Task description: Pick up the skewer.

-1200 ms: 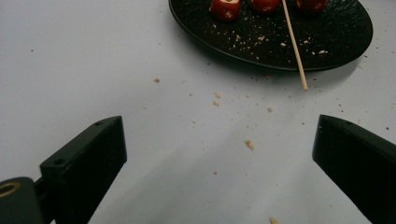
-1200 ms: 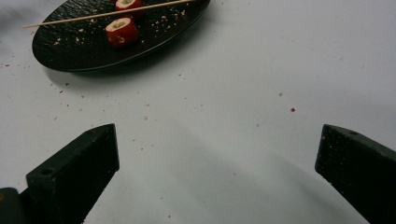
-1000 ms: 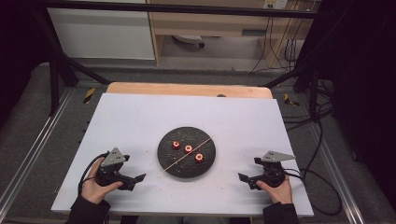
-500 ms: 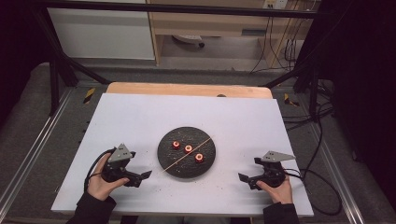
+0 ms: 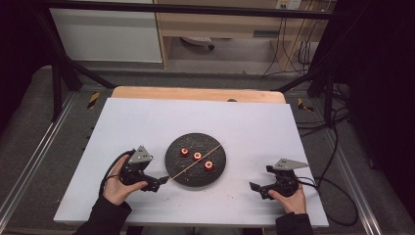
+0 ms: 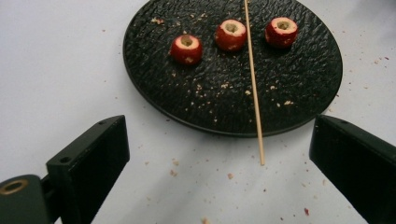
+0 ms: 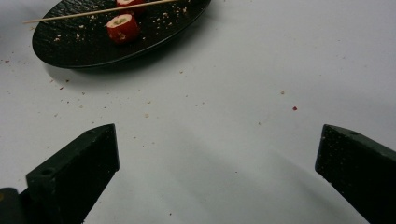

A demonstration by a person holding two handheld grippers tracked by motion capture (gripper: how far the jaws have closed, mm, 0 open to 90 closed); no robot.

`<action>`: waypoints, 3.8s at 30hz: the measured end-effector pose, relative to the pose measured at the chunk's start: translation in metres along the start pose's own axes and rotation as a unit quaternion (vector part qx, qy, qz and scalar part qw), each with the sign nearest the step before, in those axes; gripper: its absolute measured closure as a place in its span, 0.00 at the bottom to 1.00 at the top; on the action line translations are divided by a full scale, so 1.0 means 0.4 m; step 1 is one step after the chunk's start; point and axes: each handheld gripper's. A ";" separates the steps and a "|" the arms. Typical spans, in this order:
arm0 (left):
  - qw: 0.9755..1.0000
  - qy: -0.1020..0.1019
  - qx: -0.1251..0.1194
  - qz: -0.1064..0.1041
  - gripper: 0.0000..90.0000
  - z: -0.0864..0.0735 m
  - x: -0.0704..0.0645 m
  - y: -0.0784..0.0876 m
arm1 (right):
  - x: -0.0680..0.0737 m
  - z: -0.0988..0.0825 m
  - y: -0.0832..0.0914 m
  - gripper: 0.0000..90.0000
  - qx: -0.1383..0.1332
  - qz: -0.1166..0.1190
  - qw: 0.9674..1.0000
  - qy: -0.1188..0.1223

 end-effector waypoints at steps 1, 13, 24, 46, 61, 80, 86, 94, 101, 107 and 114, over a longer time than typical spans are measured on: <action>1.000 0.000 0.002 0.000 0.05 0.004 -0.001 -0.004 | 0.000 0.000 0.000 0.01 0.000 0.000 1.000 0.000; 1.000 0.000 0.029 -0.006 0.08 0.051 -0.013 -0.060 | 0.000 0.000 0.001 0.01 0.000 -0.001 1.000 0.001; 0.999 0.008 0.053 -0.004 0.16 0.088 -0.018 -0.117 | -0.001 0.000 0.001 0.01 0.000 0.000 1.000 0.002; 0.996 0.018 0.092 0.004 0.52 0.122 -0.016 -0.180 | 0.000 0.000 0.000 0.01 0.004 0.003 1.000 0.002; 0.991 0.015 0.134 -0.004 0.74 0.136 -0.022 -0.212 | -0.001 0.000 0.001 0.01 0.004 0.003 1.000 0.002; 0.984 0.018 0.176 -0.018 0.97 0.146 -0.023 -0.225 | -0.001 0.000 0.000 0.01 0.008 0.006 1.000 0.002; 0.983 0.014 0.180 -0.017 0.97 0.146 -0.024 -0.226 | -0.001 0.000 0.000 0.01 0.008 0.006 1.000 0.002; 0.984 0.010 0.178 -0.016 0.98 0.146 -0.029 -0.220 | 0.000 0.000 0.000 0.01 0.008 0.006 1.000 0.001; 0.988 0.008 0.157 -0.015 0.98 0.140 -0.036 -0.195 | 0.000 -0.001 0.000 0.01 0.010 0.007 1.000 0.001; 0.992 0.014 0.126 -0.016 0.98 0.125 -0.037 -0.164 | 0.001 -0.001 -0.001 0.01 0.012 0.006 1.000 -0.002; 0.996 0.022 0.081 -0.008 0.98 0.094 -0.037 -0.121 | 0.001 0.000 -0.003 0.01 0.014 0.005 1.000 -0.002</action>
Point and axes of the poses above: each handheld gripper's, and its own axes: y roughly backward along the jaws, z roughly out of its top, x roughly to its left, and after that the axes turned 15 degrees about -z, right-handed
